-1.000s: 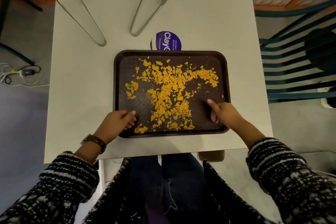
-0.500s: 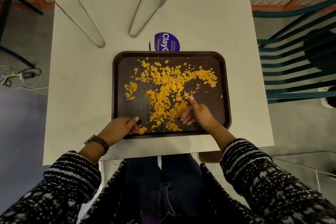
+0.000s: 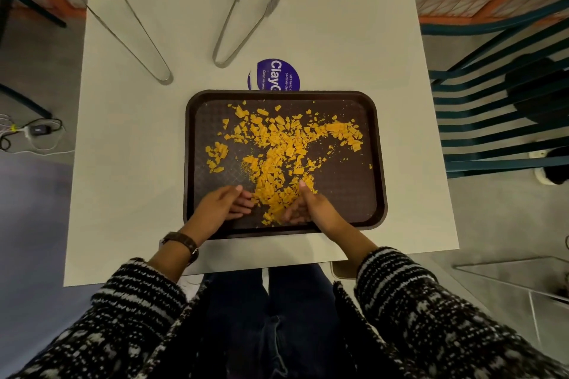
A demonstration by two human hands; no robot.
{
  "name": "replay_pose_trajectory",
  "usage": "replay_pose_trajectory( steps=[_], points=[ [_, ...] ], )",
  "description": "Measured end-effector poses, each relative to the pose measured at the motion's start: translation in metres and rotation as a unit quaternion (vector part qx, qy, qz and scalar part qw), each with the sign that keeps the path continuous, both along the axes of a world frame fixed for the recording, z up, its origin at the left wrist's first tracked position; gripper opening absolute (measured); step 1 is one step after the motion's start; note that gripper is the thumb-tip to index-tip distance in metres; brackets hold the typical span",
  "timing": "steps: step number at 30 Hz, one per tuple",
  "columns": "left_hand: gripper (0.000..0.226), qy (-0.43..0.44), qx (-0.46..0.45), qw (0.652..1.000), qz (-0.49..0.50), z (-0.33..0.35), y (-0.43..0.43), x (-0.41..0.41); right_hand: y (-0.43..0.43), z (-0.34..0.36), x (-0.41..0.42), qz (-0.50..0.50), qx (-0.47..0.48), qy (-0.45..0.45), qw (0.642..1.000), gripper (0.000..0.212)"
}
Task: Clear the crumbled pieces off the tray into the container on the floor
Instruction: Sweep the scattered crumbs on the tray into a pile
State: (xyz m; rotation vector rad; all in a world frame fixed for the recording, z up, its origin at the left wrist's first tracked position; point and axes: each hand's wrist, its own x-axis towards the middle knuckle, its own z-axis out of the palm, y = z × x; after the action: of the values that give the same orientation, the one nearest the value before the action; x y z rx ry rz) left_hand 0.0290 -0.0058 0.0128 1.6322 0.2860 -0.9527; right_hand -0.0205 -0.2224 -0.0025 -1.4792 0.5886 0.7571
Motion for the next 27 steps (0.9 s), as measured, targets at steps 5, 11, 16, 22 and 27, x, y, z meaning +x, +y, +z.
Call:
replay_pose_trajectory(
  steps=[5, 11, 16, 22, 27],
  points=[
    [0.04, 0.031, 0.042, 0.996, -0.067, -0.007, 0.018, -0.011, -0.007, 0.003, 0.01, -0.124, 0.036, -0.031, 0.991, 0.075],
    [0.043, 0.013, 0.015, 0.988, -0.152, -0.017, -0.013, -0.018, -0.026, 0.015, -0.008, -0.082, 0.017, -0.016, 0.996, 0.078],
    [0.04, 0.038, -0.036, 0.983, -0.179, -0.018, -0.048, -0.017, -0.031, 0.013, -0.017, -0.087, 0.001, -0.007, 0.996, 0.08],
    [0.036, 0.002, -0.096, 0.994, -0.056, -0.005, -0.043, -0.007, -0.008, 0.009, -0.011, -0.038, 0.04, 0.015, 0.998, 0.08],
    [0.03, -0.095, -0.043, 0.993, -0.055, 0.008, -0.001, -0.002, 0.029, 0.001, 0.013, -0.003, 0.078, 0.01, 0.997, 0.074]
  ],
)
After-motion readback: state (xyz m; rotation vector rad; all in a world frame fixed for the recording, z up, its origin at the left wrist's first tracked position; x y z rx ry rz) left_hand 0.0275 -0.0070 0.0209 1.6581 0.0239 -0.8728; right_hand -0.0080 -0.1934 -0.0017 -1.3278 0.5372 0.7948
